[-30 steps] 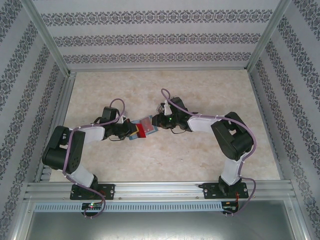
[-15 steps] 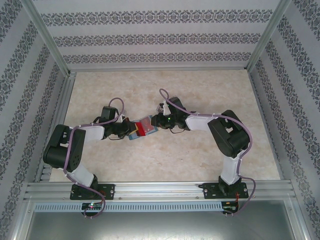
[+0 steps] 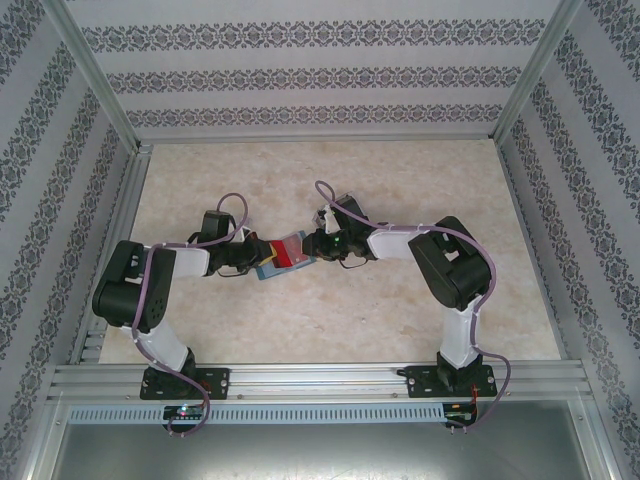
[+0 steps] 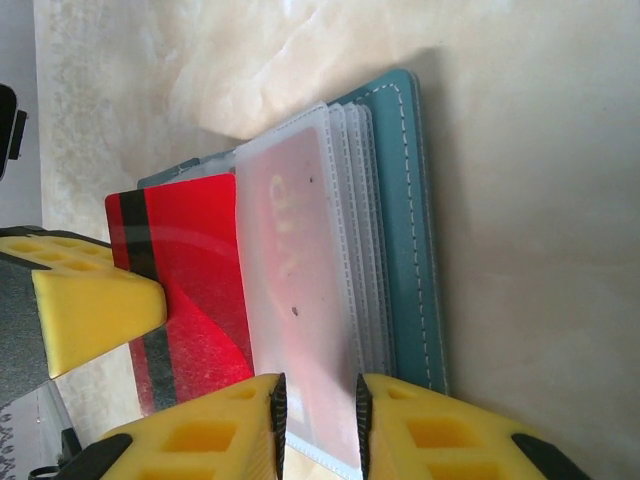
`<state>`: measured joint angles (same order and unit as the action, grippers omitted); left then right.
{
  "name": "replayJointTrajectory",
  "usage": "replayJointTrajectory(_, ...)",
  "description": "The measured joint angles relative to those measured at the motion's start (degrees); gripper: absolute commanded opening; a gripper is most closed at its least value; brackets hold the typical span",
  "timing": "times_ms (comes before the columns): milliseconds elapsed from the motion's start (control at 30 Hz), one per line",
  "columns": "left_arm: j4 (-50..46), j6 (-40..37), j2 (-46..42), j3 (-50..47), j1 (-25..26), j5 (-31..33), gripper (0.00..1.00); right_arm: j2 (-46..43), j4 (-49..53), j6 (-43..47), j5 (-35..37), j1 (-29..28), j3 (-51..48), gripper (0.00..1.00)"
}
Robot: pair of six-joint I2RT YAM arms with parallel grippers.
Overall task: Put the credit cards into the card holder
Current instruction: Insert the credit card into the card slot.
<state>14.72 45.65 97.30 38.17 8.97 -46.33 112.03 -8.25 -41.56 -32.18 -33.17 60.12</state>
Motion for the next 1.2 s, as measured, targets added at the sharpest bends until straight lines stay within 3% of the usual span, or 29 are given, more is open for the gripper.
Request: replayJointTrajectory(1200, 3.65, -1.25, 4.81, 1.88, -0.04, -1.29, 0.0, 0.31, 1.05, 0.22, -0.2, 0.02, 0.7, 0.29)
